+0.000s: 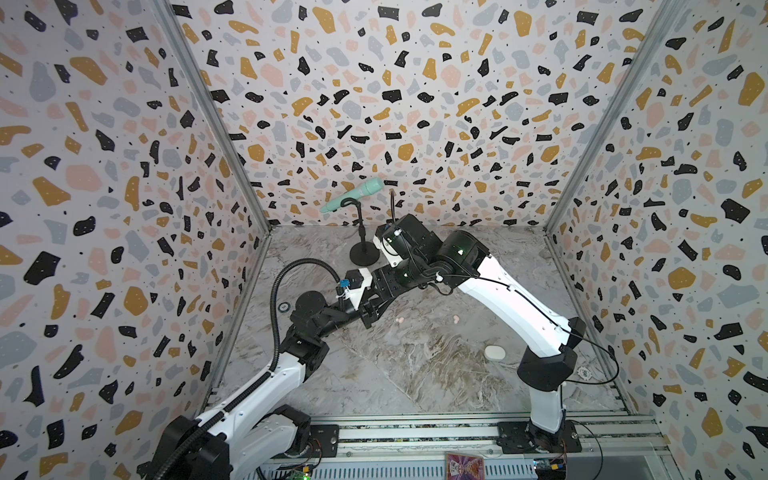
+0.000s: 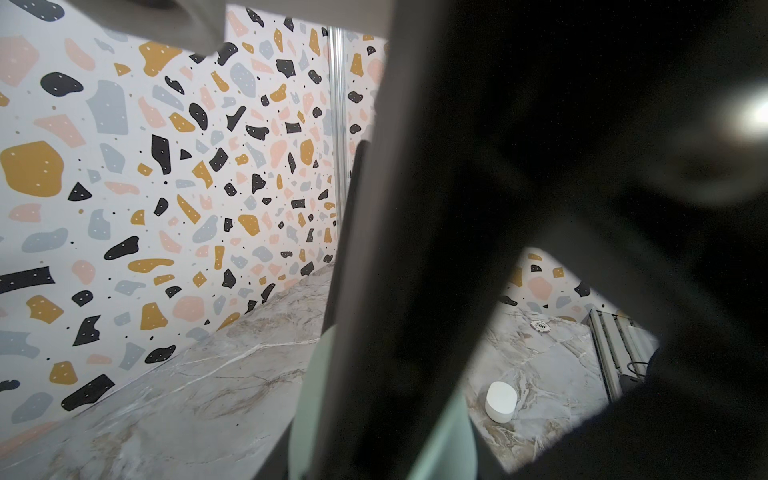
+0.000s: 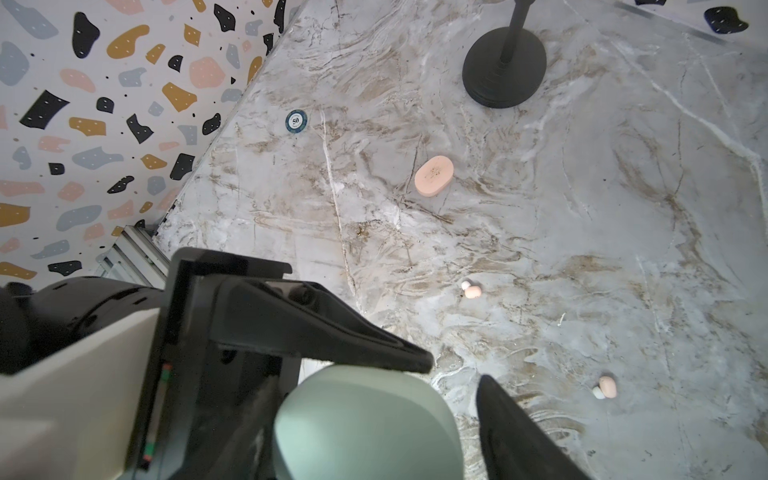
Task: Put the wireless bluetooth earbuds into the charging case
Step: 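Close the right gripper on the closed mint green case, then set the mint green case down with the right gripper while the left gripper opens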
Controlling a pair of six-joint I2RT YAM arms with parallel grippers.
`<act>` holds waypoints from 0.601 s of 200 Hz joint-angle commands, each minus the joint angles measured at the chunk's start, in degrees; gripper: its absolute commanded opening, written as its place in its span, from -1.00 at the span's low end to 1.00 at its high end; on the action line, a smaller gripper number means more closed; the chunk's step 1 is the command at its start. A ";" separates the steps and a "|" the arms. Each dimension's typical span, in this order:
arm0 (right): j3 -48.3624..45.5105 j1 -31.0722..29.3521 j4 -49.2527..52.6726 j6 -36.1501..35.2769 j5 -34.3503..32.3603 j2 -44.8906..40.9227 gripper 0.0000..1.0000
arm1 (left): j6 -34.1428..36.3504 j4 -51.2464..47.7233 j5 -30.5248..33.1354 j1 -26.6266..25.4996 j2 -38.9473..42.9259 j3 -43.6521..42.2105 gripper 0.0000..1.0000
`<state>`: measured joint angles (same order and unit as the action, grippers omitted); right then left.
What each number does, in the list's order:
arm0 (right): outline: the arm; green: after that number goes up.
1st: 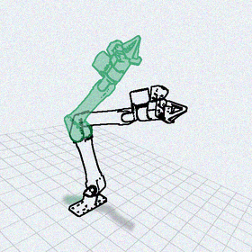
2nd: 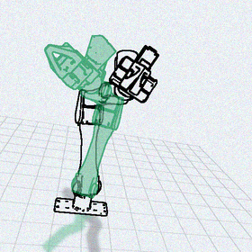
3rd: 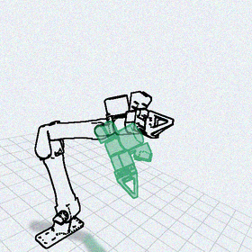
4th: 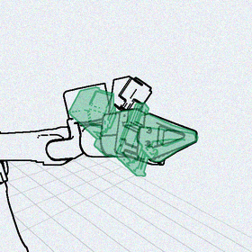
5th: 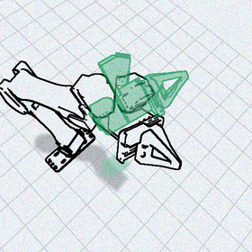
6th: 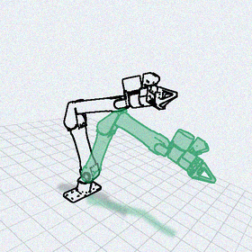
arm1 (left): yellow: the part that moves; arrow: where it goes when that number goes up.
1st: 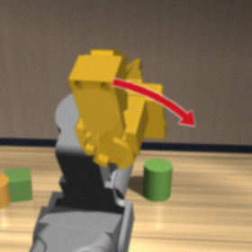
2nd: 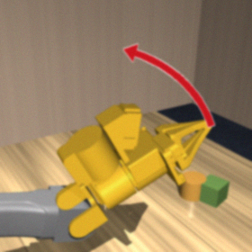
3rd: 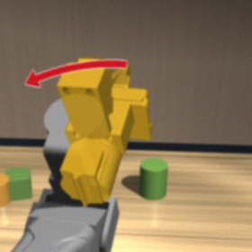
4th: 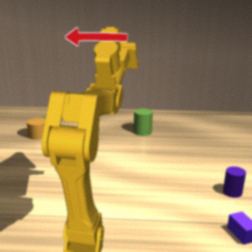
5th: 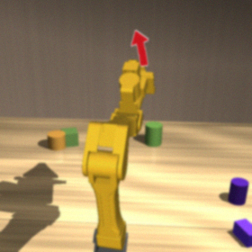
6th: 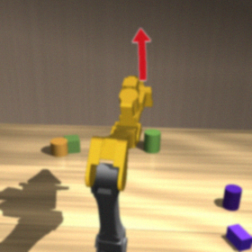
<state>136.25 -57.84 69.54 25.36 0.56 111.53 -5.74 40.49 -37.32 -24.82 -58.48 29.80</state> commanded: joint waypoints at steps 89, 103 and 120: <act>0.26 -0.10 0.95 0.39 -0.75 -1.94 0.13 | 0.48 1.30 0.66 -0.14 0.73 1.57 -0.09; -1.90 0.45 -0.33 0.78 -0.74 -3.37 0.11 | 0.56 1.05 0.92 -0.14 0.73 1.55 -0.04; -4.68 1.45 -2.02 1.22 -0.65 -5.51 0.09 | 0.64 0.93 1.33 -0.14 0.65 1.58 0.10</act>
<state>134.21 -57.45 68.73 25.65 0.40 110.72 -5.52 40.32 -36.84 -24.82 -58.48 29.80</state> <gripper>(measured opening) 0.630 0.505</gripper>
